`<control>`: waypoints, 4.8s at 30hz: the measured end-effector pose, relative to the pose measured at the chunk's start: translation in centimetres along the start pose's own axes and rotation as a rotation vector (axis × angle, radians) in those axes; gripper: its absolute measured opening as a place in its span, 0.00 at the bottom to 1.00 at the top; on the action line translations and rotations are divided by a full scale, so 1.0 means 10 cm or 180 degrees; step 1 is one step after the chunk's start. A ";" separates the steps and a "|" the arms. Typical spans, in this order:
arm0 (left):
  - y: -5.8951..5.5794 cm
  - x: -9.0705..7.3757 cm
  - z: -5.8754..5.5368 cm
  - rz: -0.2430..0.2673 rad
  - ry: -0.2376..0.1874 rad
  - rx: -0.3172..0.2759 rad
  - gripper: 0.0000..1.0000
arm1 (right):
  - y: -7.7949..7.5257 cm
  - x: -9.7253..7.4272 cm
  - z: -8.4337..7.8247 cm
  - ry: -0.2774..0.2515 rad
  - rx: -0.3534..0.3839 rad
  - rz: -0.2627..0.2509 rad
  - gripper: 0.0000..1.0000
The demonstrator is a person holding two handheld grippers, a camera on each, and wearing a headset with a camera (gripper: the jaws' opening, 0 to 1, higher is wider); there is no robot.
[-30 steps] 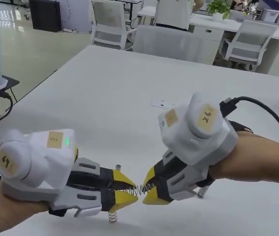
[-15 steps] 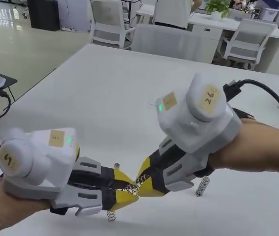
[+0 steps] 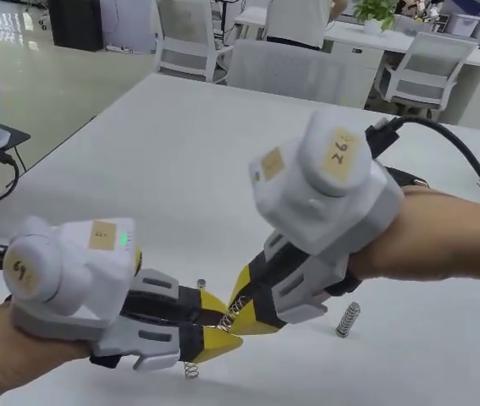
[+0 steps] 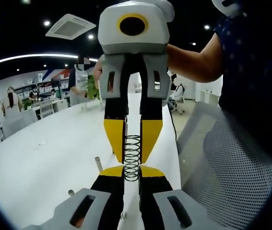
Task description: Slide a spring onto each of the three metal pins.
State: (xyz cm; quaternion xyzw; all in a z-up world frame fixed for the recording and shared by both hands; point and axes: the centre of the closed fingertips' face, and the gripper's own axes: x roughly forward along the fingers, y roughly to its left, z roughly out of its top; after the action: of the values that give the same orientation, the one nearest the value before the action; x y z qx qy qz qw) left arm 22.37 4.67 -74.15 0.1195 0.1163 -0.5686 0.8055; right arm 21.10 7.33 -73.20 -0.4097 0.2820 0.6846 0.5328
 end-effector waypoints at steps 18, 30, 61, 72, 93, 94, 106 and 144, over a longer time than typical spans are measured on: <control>0.05 -0.03 0.00 0.0049 -0.0032 -0.0113 0.13 | -0.02 0.01 -0.03 0.0092 -0.0044 0.0018 0.08; 0.20 -0.15 -0.05 0.0331 -0.0060 -0.0291 0.38 | -0.11 -0.09 -0.12 0.0078 0.0065 -0.0053 0.08; 0.40 -0.40 -0.31 0.0758 -0.0013 -0.0512 0.62 | -0.63 -0.38 -0.72 0.0514 0.0363 -0.0328 0.08; 0.37 -0.41 -0.34 0.0772 -0.0002 -0.0526 0.63 | -0.78 -0.14 -0.86 0.0780 0.0269 -0.0264 0.08; 0.37 -0.41 -0.37 0.0746 0.0012 -0.0561 0.62 | -0.80 0.08 -0.99 0.0960 0.0290 -0.0121 0.08; 0.37 -0.41 -0.38 0.0745 0.0016 -0.0562 0.62 | -0.80 0.08 -0.99 0.0963 0.0296 -0.0113 0.08; 0.39 -0.40 -0.42 0.0723 0.0035 -0.0582 0.61 | -0.83 0.25 -1.11 0.1052 0.0292 -0.0062 0.08; 0.39 -0.42 -0.42 0.0765 0.0051 -0.0592 0.59 | -0.81 0.57 -1.29 0.1128 0.0383 -0.0022 0.11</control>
State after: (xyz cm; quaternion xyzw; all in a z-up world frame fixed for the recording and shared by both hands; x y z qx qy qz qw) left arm 24.43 11.00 -76.54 0.0620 0.1598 -0.4539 0.8744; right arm 31.67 1.72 -84.21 -0.4922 0.4105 0.5819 0.5007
